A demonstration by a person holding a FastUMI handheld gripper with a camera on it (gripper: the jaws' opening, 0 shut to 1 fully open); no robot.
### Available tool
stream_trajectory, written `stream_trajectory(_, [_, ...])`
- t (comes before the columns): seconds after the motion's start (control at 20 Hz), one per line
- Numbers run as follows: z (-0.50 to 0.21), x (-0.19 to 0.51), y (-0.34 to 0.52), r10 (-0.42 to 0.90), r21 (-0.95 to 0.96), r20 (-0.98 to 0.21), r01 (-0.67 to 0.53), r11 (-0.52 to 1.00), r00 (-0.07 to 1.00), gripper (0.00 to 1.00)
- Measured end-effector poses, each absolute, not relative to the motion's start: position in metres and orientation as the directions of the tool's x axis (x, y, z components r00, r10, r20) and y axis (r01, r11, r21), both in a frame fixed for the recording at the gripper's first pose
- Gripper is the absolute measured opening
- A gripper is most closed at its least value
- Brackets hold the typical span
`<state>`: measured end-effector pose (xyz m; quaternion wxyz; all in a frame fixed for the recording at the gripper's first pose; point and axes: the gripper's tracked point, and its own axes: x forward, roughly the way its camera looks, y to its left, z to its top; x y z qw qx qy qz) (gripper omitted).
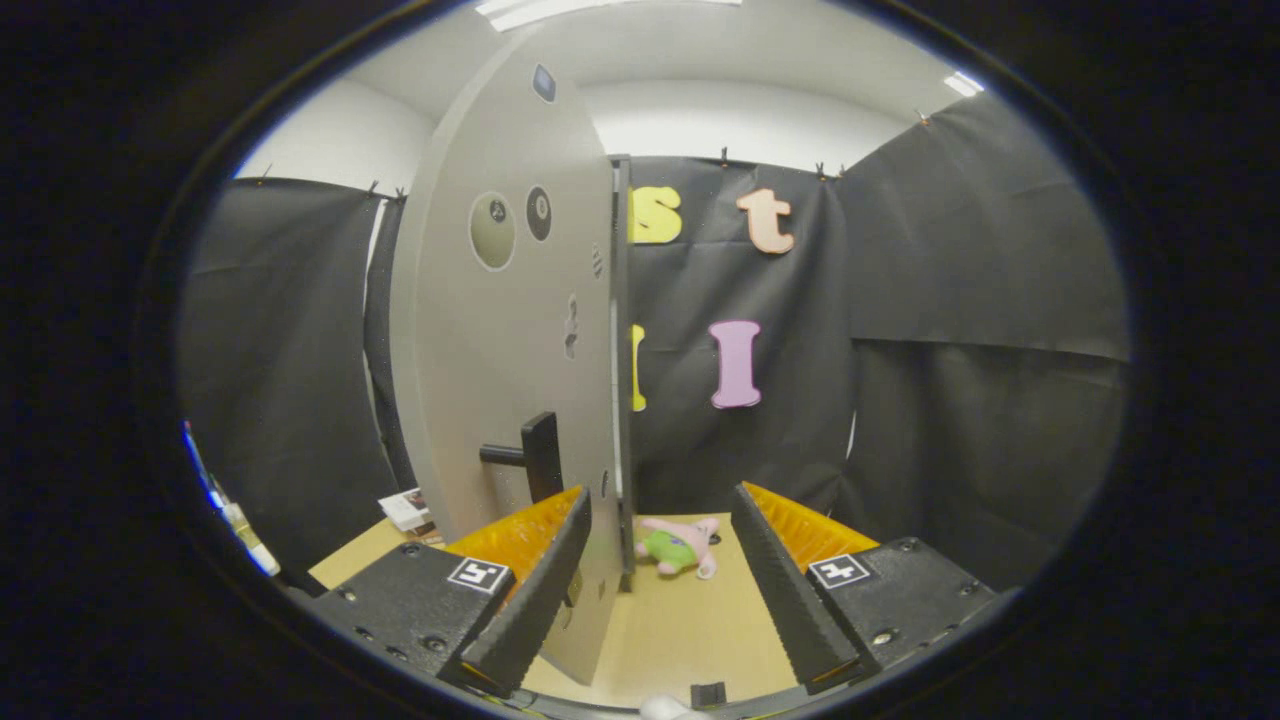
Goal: Open the shoe cabinet door, grab the shoes and put them into the shoe cabinet, then close the shoe cabinet door.
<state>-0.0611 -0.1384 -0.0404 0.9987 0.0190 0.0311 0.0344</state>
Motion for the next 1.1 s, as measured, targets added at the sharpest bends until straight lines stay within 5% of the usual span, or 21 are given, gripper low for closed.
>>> stream_trajectory(1.1, [-0.057,0.022,0.081,0.233,0.052,-0.098,-0.229,0.972,0.968,0.98])
